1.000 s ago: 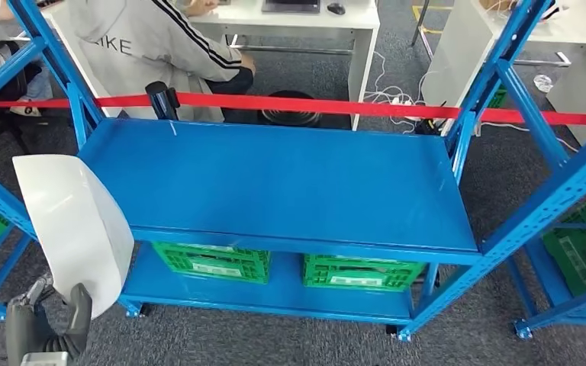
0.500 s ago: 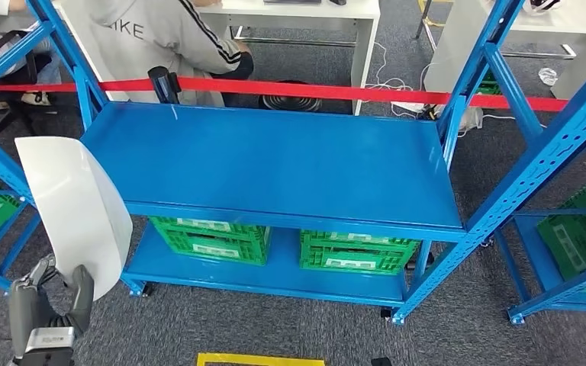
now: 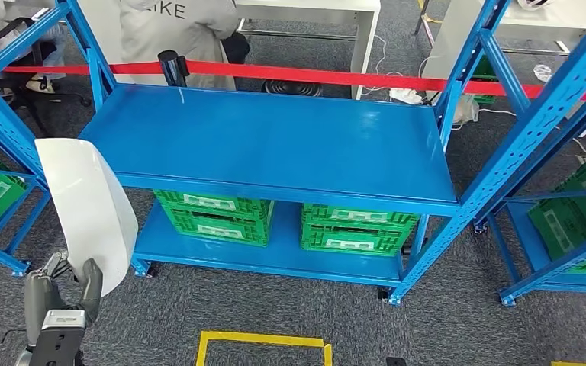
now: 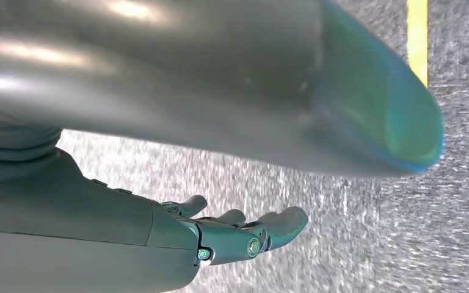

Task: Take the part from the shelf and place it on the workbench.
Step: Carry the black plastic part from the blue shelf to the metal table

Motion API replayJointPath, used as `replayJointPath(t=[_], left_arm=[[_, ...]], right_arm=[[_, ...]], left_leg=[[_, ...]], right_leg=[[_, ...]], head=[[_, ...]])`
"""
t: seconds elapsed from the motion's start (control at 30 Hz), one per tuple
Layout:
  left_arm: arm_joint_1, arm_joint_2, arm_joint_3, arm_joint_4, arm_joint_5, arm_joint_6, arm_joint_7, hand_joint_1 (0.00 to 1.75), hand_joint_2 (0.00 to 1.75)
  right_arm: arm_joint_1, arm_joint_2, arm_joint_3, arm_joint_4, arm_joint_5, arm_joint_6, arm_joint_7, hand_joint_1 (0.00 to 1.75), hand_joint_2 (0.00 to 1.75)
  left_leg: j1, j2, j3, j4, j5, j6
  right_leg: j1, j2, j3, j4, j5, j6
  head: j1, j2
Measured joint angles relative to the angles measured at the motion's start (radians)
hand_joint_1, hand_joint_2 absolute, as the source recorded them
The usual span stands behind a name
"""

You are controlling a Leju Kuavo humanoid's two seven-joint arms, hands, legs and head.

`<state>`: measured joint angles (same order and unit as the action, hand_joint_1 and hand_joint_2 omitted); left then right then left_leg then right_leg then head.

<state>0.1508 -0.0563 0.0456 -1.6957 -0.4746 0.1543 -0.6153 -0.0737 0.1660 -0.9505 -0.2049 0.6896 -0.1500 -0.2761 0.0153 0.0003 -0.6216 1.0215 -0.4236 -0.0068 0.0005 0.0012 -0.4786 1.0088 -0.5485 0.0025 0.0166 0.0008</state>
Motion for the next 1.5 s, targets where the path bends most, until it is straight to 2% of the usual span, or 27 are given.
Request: replayJointPath(t=[0.1, 0.17, 0.23, 0.27, 0.3, 0.33, 0.4, 0.43, 0.5, 0.53, 0.6, 0.67, 0.77, 0.8, 0.83, 0.87, 0.93, 1.0, 1.03, 1.1, 1.17, 1.23, 1.3, 1.33, 1.37, 1.43, 1.5], left_arm=[[-0.008, -0.003, 0.002, 0.029, -0.004, 0.004, -0.018, 1.75, 1.75], [-0.018, -0.005, 0.004, 0.049, -0.010, 0.004, -0.023, 1.75, 1.75], [-0.037, -0.007, 0.004, 0.069, -0.021, -0.001, -0.019, 1.75, 1.75], [-0.047, -0.009, 0.004, 0.078, -0.027, -0.005, -0.015, 1.75, 1.75], [-0.056, -0.011, 0.004, 0.086, -0.032, -0.010, -0.010, 1.75, 1.75], [-0.064, -0.013, 0.004, 0.093, -0.037, -0.014, -0.006, 1.75, 1.75], [-0.079, -0.019, 0.004, 0.104, -0.046, -0.023, 0.003, 1.75, 1.75], [-0.086, -0.022, 0.004, 0.108, -0.049, -0.025, 0.007, 1.75, 1.75], [-0.100, -0.029, 0.003, 0.112, -0.056, -0.028, 0.014, 1.75, 1.75], [-0.104, -0.033, 0.003, 0.113, -0.058, -0.029, 0.016, 1.75, 1.75], [-0.106, -0.038, 0.003, 0.117, -0.059, -0.029, 0.019, 1.75, 1.75], [-0.105, -0.041, 0.004, 0.120, -0.059, -0.030, 0.024, 1.75, 1.75], [-0.103, -0.047, 0.005, 0.120, -0.053, -0.038, 0.045, 1.75, 1.75], [-0.101, -0.048, 0.005, 0.120, -0.050, -0.042, 0.053, 1.75, 1.75], [-0.100, -0.048, 0.005, 0.120, -0.046, -0.045, 0.060, 1.75, 1.75], [-0.100, -0.048, 0.006, 0.120, -0.043, -0.048, 0.066, 1.75, 1.75], [-0.101, -0.051, 0.008, 0.120, -0.035, -0.050, 0.073, 1.75, 1.75], [-0.107, -0.054, 0.009, 0.122, -0.030, -0.051, 0.075, 1.75, 1.75], [-0.111, -0.055, 0.010, 0.124, -0.028, -0.051, 0.076, 1.75, 1.75], [-0.115, -0.056, 0.012, 0.128, -0.023, -0.051, 0.077, 1.75, 1.75], [-0.118, -0.055, 0.018, 0.129, -0.017, -0.046, 0.078, 1.75, 1.75], [-0.121, -0.055, 0.023, 0.132, -0.008, -0.037, 0.083, 1.75, 1.75], [-0.114, -0.055, 0.026, 0.136, 0.000, -0.029, 0.088, 1.75, 1.75], [-0.108, -0.055, 0.028, 0.138, 0.003, -0.026, 0.090, 1.75, 1.75], [-0.103, -0.055, 0.030, 0.139, 0.006, -0.023, 0.092, 1.75, 1.75], [-0.098, -0.055, 0.031, 0.140, 0.011, -0.017, 0.096, 1.75, 1.75], [-0.097, -0.058, 0.031, 0.141, 0.017, -0.013, 0.103, 1.75, 1.75]], right_arm=[[-0.001, 0.000, -0.041, 0.000, -0.055, 0.040, -0.012, 0.00, 0.00], [-0.002, -0.001, -0.066, 0.000, -0.078, 0.063, -0.020, 0.00, 0.00], [-0.003, -0.001, -0.083, 0.000, -0.086, 0.074, -0.020, 0.00, 0.00], [-0.003, -0.002, -0.090, 0.000, -0.087, 0.077, -0.019, 0.00, 0.00], [-0.003, -0.002, -0.096, 0.000, -0.087, 0.080, -0.019, 0.00, 0.00], [-0.003, -0.002, -0.101, 0.000, -0.086, 0.081, -0.019, 0.00, 0.00], [-0.002, -0.001, -0.106, 0.000, -0.080, 0.077, -0.018, 0.00, 0.00], [-0.002, -0.001, -0.106, 0.000, -0.074, 0.071, -0.016, 0.00, 0.00], [-0.001, -0.001, -0.106, 0.000, -0.062, 0.058, -0.012, 0.00, 0.00], [0.000, -0.001, -0.106, 0.000, -0.058, 0.054, -0.011, 0.00, 0.00], [0.001, -0.001, -0.106, 0.000, -0.052, 0.051, -0.009, 0.00, 0.00], [0.000, -0.001, -0.106, 0.000, -0.048, 0.051, -0.004, 0.00, 0.00], [0.001, -0.001, -0.106, 0.000, -0.040, 0.052, 0.009, 0.00, 0.00], [0.001, -0.001, -0.106, 0.000, -0.038, 0.052, 0.013, 0.00, 0.00], [0.001, -0.002, -0.106, 0.000, -0.037, 0.052, 0.015, 0.00, 0.00], [0.001, -0.002, -0.106, 0.000, -0.036, 0.053, 0.016, 0.00, 0.00], [0.002, -0.005, -0.106, 0.000, -0.035, 0.056, 0.013, 0.00, 0.00], [0.003, -0.009, -0.106, 0.000, -0.034, 0.061, 0.005, 0.00, 0.00], [0.003, -0.011, -0.106, 0.000, -0.034, 0.063, 0.002, 0.00, 0.00], [0.002, -0.013, -0.106, 0.000, -0.033, 0.066, -0.002, 0.00, 0.00], [-0.001, -0.014, -0.106, 0.000, -0.032, 0.068, -0.007, 0.00, 0.00], [0.000, -0.016, -0.106, 0.000, -0.031, 0.071, -0.013, 0.00, 0.00], [0.000, -0.017, -0.106, 0.000, -0.030, 0.073, -0.018, 0.00, 0.00], [0.000, -0.018, -0.106, 0.000, -0.028, 0.074, -0.018, 0.00, 0.00], [0.000, -0.018, -0.106, 0.000, -0.026, 0.075, -0.019, 0.00, 0.00], [0.000, -0.018, -0.106, 0.000, -0.020, 0.077, -0.023, 0.00, 0.00], [-0.001, -0.021, -0.106, 0.000, -0.013, 0.079, -0.027, 0.00, 0.00]], left_leg=[[0.001, -0.001, -0.005, -0.007, 0.018, -0.019], [0.002, -0.002, -0.026, 0.031, -0.033, -0.027], [0.003, -0.002, -0.058, 0.141, -0.132, -0.032], [0.003, -0.002, -0.071, 0.205, -0.162, -0.035], [0.004, -0.002, -0.076, 0.254, -0.167, -0.037], [0.004, -0.002, -0.067, 0.277, -0.149, -0.038], [0.004, 0.003, 0.002, 0.215, -0.093, -0.038], [0.002, 0.016, 0.055, 0.143, -0.087, -0.038], [-0.003, 0.038, 0.134, 0.018, -0.112, -0.027], [-0.006, 0.042, 0.148, -0.012, -0.128, -0.017], [-0.007, 0.030, 0.140, -0.018, -0.128, 0.006], [-0.006, 0.017, 0.131, -0.019, -0.117, 0.023], [-0.007, -0.007, 0.111, -0.017, -0.099, 0.033], [-0.008, -0.017, 0.105, -0.015, -0.094, 0.032], [-0.009, -0.027, 0.101, -0.013, -0.090, 0.031], [-0.010, -0.039, 0.098, -0.012, -0.087, 0.030], [-0.011, -0.060, 0.096, -0.011, -0.083, 0.027], [-0.008, -0.080, 0.090, -0.011, -0.078, 0.019], [-0.005, -0.090, 0.085, -0.011, -0.075, 0.013], [-0.001, -0.106, 0.076, -0.014, -0.069, 0.001], [-0.005, -0.077, 0.060, 0.012, -0.086, -0.009], [-0.005, -0.027, 0.009, 0.113, -0.143, -0.019], [-0.001, -0.012, -0.052, 0.234, -0.191, -0.029], [0.001, -0.009, -0.064, 0.257, -0.190, -0.033], [0.003, -0.005, -0.055, 0.240, -0.170, -0.036], [0.005, 0.026, 0.011, 0.111, -0.109, -0.039], [0.004, 0.053, 0.062, 0.011, -0.075, -0.028]], right_leg=[[0.002, -0.001, -0.012, -0.015, 0.018, -0.021], [-0.003, -0.005, -0.035, -0.023, 0.043, -0.037], [-0.004, -0.008, -0.062, -0.025, 0.063, -0.045], [-0.003, -0.010, -0.075, -0.025, 0.073, -0.045], [-0.002, -0.012, -0.089, -0.024, 0.083, -0.044], [-0.002, -0.014, -0.102, -0.023, 0.093, -0.042], [-0.003, -0.019, -0.124, -0.017, 0.110, -0.035], [-0.002, -0.022, -0.133, -0.010, 0.115, -0.031], [0.001, -0.030, -0.144, 0.005, 0.122, -0.021], [0.003, -0.035, -0.147, 0.009, 0.125, -0.016], [0.001, -0.045, -0.149, 0.013, 0.129, -0.004], [-0.003, -0.034, -0.165, 0.055, 0.094, 0.009], [-0.005, -0.010, -0.237, 0.241, -0.016, 0.020], [-0.005, -0.009, -0.253, 0.286, -0.033, 0.020], [-0.005, -0.007, -0.251, 0.297, -0.031, 0.017], [-0.003, -0.003, -0.227, 0.264, -0.009, 0.011], [0.000, 0.035, -0.145, 0.123, 0.051, -0.009], [0.003, 0.075, -0.091, 0.020, 0.078, -0.027], [0.004, 0.081, -0.084, 0.004, 0.075, -0.032], [0.004, 0.059, -0.081, -0.009, 0.080, -0.033], [-0.002, 0.031, -0.072, -0.028, 0.087, -0.036], [-0.004, 0.003, -0.069, -0.036, 0.090, -0.039], [-0.004, -0.025, -0.072, -0.033, 0.088, -0.041], [-0.005, -0.038, -0.073, -0.031, 0.087, -0.040], [-0.005, -0.050, -0.073, -0.029, 0.086, -0.038], [-0.007, -0.073, -0.074, -0.019, 0.080, -0.029], [-0.004, -0.091, -0.076, -0.005, 0.070, -0.015]], head=[[0.003, 0.000], [-0.001, 0.000], [-0.006, 0.000], [-0.008, 0.000], [-0.008, 0.000], [-0.008, 0.000], [-0.008, 0.000], [-0.009, 0.000], [-0.010, 0.000], [-0.010, 0.000], [-0.010, 0.000], [-0.009, 0.000], [-0.008, 0.000], [-0.008, 0.000], [-0.008, 0.000], [-0.008, 0.000], [-0.009, 0.000], [-0.010, 0.000], [-0.010, 0.000], [-0.007, 0.000], [-0.009, 0.000], [-0.013, 0.000], [-0.015, 0.000], [-0.015, 0.000], [-0.015, 0.000], [-0.015, 0.000], [-0.014, 0.000]])
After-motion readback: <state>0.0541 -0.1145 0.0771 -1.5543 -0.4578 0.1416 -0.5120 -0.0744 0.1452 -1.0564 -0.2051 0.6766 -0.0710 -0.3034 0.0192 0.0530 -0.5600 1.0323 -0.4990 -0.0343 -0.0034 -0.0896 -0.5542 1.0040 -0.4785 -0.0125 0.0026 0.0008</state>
